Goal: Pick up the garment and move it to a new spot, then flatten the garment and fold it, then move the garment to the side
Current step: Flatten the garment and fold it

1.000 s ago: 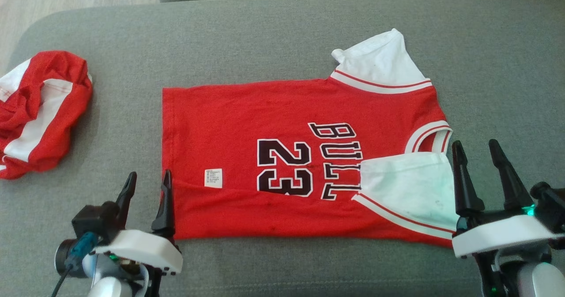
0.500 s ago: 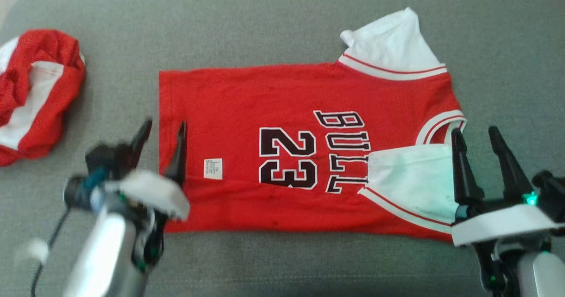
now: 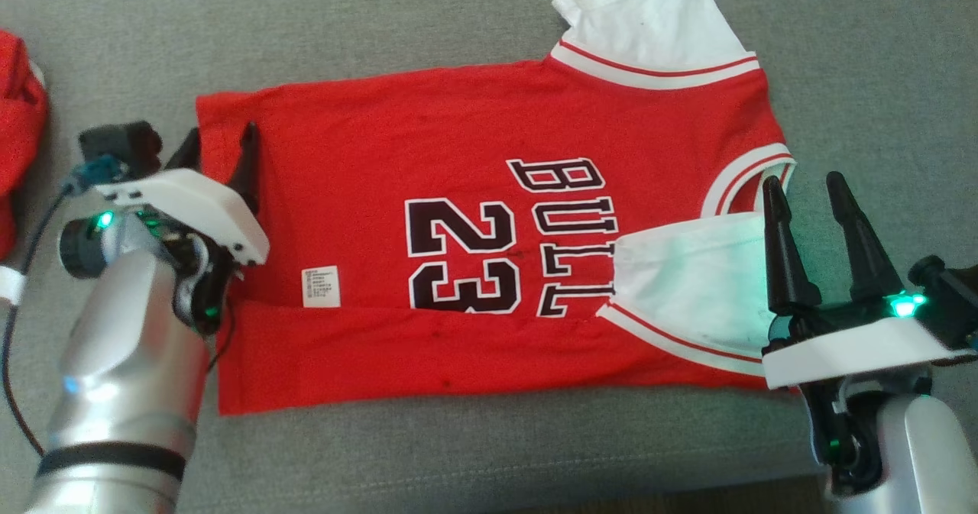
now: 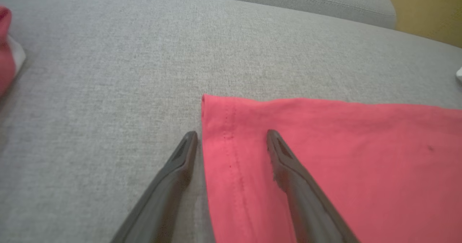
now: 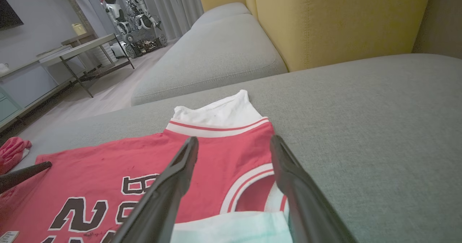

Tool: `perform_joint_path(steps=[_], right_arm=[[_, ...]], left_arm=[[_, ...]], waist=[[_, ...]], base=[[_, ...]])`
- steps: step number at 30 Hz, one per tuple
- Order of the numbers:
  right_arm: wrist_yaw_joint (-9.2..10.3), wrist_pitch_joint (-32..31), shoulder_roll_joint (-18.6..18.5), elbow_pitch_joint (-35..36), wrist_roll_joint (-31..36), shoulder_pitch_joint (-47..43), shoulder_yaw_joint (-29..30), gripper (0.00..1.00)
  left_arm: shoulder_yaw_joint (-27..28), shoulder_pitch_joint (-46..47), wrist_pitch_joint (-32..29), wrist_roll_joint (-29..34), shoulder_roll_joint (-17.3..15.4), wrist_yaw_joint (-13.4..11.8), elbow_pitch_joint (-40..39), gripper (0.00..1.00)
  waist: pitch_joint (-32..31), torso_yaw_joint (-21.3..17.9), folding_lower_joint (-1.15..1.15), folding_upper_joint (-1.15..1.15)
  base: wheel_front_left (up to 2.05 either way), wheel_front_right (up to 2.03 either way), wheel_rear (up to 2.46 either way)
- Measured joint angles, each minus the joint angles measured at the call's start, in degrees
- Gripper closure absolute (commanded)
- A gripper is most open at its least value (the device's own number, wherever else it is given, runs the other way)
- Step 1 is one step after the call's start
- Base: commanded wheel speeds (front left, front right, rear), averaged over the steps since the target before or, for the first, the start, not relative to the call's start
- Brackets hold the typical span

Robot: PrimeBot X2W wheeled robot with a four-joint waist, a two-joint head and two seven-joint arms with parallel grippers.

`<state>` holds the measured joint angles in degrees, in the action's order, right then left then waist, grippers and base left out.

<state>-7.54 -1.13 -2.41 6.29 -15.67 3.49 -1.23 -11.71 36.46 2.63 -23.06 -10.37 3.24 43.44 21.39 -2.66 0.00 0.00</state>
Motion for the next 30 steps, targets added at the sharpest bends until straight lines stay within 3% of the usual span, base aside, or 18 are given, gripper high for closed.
perform_joint_path(steps=[8, 9, 11, 17, 22, 30], right_arm=[[0.0, 0.81, -0.01, -1.74, -1.09, 0.91, -0.07, 0.0], [0.0, 0.84, -0.01, -1.92, -1.19, 0.9, -0.04, 0.0], [0.0, 0.97, -0.02, -2.25, -1.48, 0.92, -0.03, 0.0], [0.0, 0.97, -0.02, -4.71, -1.44, 3.39, 1.03, 0.0], [0.0, 0.97, -1.21, -11.29, -0.98, 9.0, 2.32, 0.0], [0.0, -0.83, -7.14, -28.32, -4.38, 28.61, 0.97, 0.0]], left_arm=[[0.98, 5.38, 1.65, -1.4, -0.37, 1.88, 8.26, 0.0], [0.81, 5.87, 1.69, -1.4, -0.36, 1.94, 9.14, 0.26], [0.21, 6.78, 1.92, -1.38, -0.37, 2.52, 10.66, 1.0], [-1.11, 7.93, 4.45, -1.38, -0.45, 3.42, 14.08, 1.0], [-2.5, 8.81, 6.05, -1.38, 0.33, 3.66, 16.55, 1.0], [-5.44, 12.49, 7.58, -1.38, 4.11, 3.88, 19.28, 1.0]], waist=[[0.67, -0.98, 0.0, 0.0], [0.68, -0.92, 0.0, 0.0], [0.76, -0.8, 0.0, 0.0], [0.35, -0.63, 0.0, 0.0], [-0.33, 0.27, 0.0, 0.0], [0.55, 4.25, 0.0, 0.0]], base=[[0.0, 0.0, 0.0], [0.0, 0.0, 0.0], [0.0, 0.0, 0.0], [0.0, 0.0, 0.0], [0.0, 0.0, 0.0], [0.0, 0.0, 0.0]])
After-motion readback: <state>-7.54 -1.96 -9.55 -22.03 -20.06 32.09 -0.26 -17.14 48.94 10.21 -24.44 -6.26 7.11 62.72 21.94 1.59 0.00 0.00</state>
